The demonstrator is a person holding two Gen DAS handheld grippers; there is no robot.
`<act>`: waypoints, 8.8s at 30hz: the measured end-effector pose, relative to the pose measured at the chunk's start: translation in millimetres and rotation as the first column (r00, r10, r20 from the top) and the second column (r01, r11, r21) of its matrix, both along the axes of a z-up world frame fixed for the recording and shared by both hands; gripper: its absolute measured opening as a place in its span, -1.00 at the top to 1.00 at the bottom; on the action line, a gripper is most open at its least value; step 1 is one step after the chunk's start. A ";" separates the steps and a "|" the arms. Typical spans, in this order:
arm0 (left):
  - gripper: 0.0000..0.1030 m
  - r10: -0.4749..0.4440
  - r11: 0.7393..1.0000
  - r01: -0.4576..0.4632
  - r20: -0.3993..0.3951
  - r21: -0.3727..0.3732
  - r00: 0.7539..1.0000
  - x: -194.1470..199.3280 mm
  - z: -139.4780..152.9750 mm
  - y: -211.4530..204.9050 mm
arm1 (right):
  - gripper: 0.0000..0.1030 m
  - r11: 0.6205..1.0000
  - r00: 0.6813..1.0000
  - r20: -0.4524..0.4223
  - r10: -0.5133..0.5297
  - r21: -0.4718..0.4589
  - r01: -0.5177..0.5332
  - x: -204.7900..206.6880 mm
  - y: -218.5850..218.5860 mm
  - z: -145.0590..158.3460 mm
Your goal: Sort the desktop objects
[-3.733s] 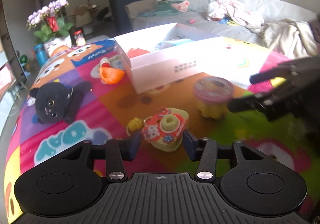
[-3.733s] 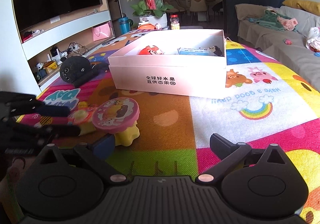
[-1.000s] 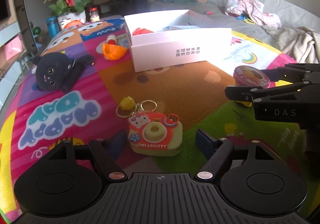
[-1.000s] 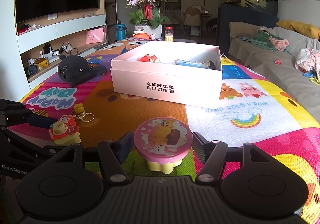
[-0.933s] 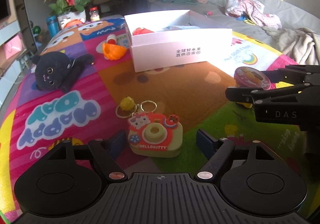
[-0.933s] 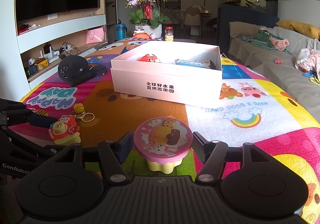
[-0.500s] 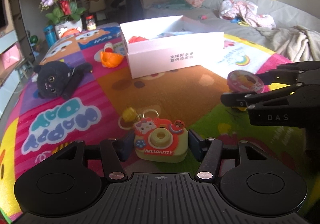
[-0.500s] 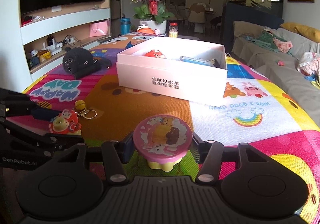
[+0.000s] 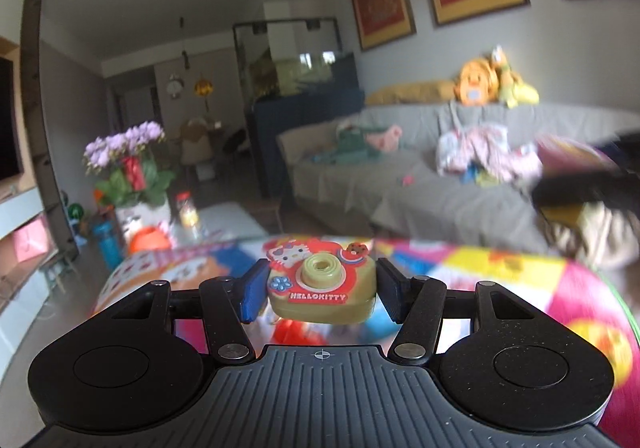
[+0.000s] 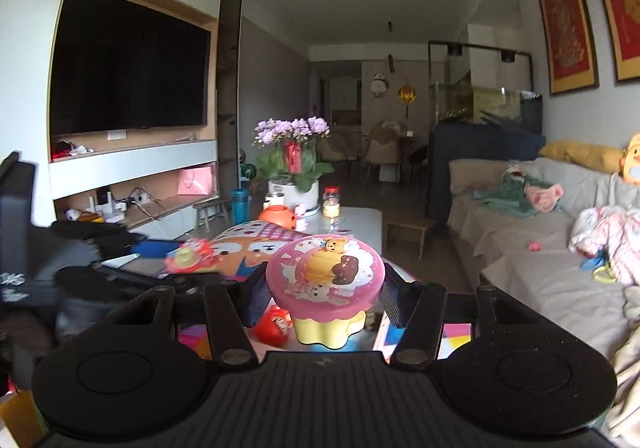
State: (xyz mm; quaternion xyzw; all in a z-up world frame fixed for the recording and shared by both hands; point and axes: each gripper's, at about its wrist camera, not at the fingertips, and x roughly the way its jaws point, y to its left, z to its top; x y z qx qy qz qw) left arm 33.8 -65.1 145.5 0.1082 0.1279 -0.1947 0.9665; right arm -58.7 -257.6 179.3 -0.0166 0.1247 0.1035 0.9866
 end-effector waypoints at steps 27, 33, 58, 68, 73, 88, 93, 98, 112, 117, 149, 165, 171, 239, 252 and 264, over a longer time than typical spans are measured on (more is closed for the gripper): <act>-0.98 0.320 0.944 -0.328 -0.357 0.040 0.877 -3.6 -120.7 131.2 | -0.17 0.998 0.976 -0.208 -0.058 0.017 0.063 211.8 53.9 -27.6; -0.98 0.317 0.937 -0.349 -0.398 -0.009 0.861 8.8 -130.7 138.0 | 0.10 0.997 0.924 -0.377 0.067 -0.016 -0.079 250.7 113.1 -33.5; -1.00 0.265 0.917 -0.367 -0.447 -0.158 0.854 8.4 -134.1 157.0 | 0.52 0.876 0.682 -0.731 0.003 -0.326 -0.354 298.4 253.5 -125.6; -1.00 0.274 0.920 -0.366 -0.440 -0.139 0.855 7.8 -134.3 153.9 | 0.52 0.864 0.752 -0.624 0.213 -0.239 -0.443 169.0 212.4 -80.4; -1.00 0.292 0.917 -0.380 -0.441 -0.124 0.849 8.2 -134.6 153.4 | 0.52 0.912 0.795 -0.552 0.254 -0.136 -0.386 133.5 156.5 -53.2; -1.00 0.344 0.917 -0.396 -0.409 -0.047 0.845 7.8 -132.3 144.6 | -0.07 0.985 0.919 -0.390 0.063 -0.122 -0.120 59.9 60.1 -120.6; -1.00 0.389 0.911 -0.412 -0.321 -0.007 0.864 12.4 -123.2 136.9 | -0.19 0.999 0.929 -0.369 0.024 -0.031 -0.038 54.7 40.4 -134.7; -0.23 0.397 0.912 -0.407 -0.358 0.051 0.845 49.6 -122.9 134.2 | -0.20 0.998 0.921 -0.390 0.026 0.055 -0.005 53.2 30.7 -152.4; 0.66 0.319 0.945 -0.324 -0.380 0.052 0.869 49.8 -121.5 121.9 | -0.42 0.996 0.924 -0.382 0.022 0.087 0.013 50.3 27.9 -157.5; 0.52 0.262 0.960 -0.280 -0.381 0.009 0.887 22.1 -116.0 117.0 | -0.46 0.997 0.926 -0.378 0.013 0.075 0.017 48.9 30.1 -156.7; -0.41 0.089 0.990 -0.128 -0.426 -0.063 0.901 -33.7 -130.7 66.8 | 0.59 1.000 0.914 -0.405 -0.012 -0.023 0.003 60.6 47.6 -158.2; -0.87 0.057 0.989 -0.106 -0.394 -0.103 0.917 -43.3 -135.9 69.3 | 0.59 0.992 0.932 -0.362 0.018 -0.110 -0.062 39.7 60.0 -111.2; -0.89 0.058 0.987 -0.112 -0.395 -0.116 0.917 -43.7 -135.4 71.2 | 0.59 0.990 0.921 -0.389 0.009 -0.129 -0.064 44.6 62.0 -116.4; -0.96 -0.065 0.996 0.082 -0.373 0.029 0.926 -11.3 -133.2 42.7 | -0.35 0.999 0.919 -0.395 -0.008 -0.047 -0.012 51.0 37.6 -142.7; -0.47 -0.071 0.993 0.099 -0.351 0.064 0.934 -18.9 -136.7 43.2 | -0.36 0.997 0.918 -0.395 0.039 -0.044 -0.062 55.7 50.7 -144.7; -0.21 -0.059 0.993 0.092 -0.365 0.074 0.929 -42.7 -135.8 50.2 | 0.20 0.989 0.925 -0.378 0.025 -0.127 -0.078 78.8 71.0 -145.8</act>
